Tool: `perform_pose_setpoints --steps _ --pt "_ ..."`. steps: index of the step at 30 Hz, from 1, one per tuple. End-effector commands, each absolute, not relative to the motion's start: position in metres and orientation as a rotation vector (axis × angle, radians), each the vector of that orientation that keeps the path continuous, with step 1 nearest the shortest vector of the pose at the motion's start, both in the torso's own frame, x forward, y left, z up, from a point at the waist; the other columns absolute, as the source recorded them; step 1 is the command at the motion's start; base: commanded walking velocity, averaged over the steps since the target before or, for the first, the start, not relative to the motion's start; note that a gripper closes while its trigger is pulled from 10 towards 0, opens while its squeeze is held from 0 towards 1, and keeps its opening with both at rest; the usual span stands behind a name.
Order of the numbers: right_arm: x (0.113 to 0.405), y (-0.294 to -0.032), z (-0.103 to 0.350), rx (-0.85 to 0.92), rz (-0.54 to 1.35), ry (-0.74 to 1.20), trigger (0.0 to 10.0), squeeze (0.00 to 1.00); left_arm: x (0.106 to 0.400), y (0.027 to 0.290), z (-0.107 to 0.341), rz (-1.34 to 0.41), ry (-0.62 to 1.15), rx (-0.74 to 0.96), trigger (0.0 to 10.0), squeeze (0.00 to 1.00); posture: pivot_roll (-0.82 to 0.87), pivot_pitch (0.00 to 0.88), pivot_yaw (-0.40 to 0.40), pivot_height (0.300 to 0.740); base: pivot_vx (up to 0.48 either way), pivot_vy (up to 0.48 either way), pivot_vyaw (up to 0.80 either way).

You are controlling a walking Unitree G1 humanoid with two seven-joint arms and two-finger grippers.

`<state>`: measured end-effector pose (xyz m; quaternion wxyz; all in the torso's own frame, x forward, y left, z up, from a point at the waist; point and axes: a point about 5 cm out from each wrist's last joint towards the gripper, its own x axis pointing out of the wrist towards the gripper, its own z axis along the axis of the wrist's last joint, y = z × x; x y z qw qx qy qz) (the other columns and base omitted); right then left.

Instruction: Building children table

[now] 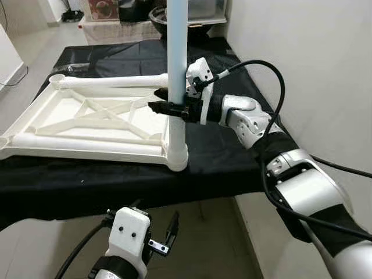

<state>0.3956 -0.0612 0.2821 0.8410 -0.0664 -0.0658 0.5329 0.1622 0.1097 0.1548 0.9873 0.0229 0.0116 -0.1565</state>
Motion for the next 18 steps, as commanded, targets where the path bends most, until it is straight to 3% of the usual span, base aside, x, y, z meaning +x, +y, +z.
perform_pose_setpoints --steps 1,6,10,12,18 --pt "0.399 -0.065 0.258 -0.147 1.065 -0.041 10.0 0.00 0.161 0.111 0.150 -0.312 0.041 0.053 10.0 0.00 0.11 0.196 -0.028 0.740 0.000 0.000 0.00" --pt "0.410 -0.066 0.258 -0.146 0.772 -0.045 10.0 0.00 0.163 0.113 0.151 -0.302 0.037 0.057 10.0 0.00 0.11 0.201 -0.028 0.740 0.000 0.000 0.00" --pt "0.414 -0.068 0.256 -0.122 0.671 -0.028 10.0 0.00 0.163 0.114 0.151 -0.300 0.037 0.059 10.0 0.00 0.11 0.201 -0.028 0.740 0.000 0.000 0.00" --pt "0.420 -0.074 0.255 -0.105 0.441 -0.015 10.0 0.00 0.163 0.114 0.151 -0.301 0.037 0.059 10.0 0.00 0.11 0.201 -0.028 0.740 0.000 0.000 0.00" --pt "0.421 -0.071 0.252 -0.135 0.294 0.002 10.0 0.00 0.164 0.114 0.151 -0.299 0.034 0.060 10.0 0.00 0.10 0.207 -0.030 0.740 0.000 0.000 0.00"
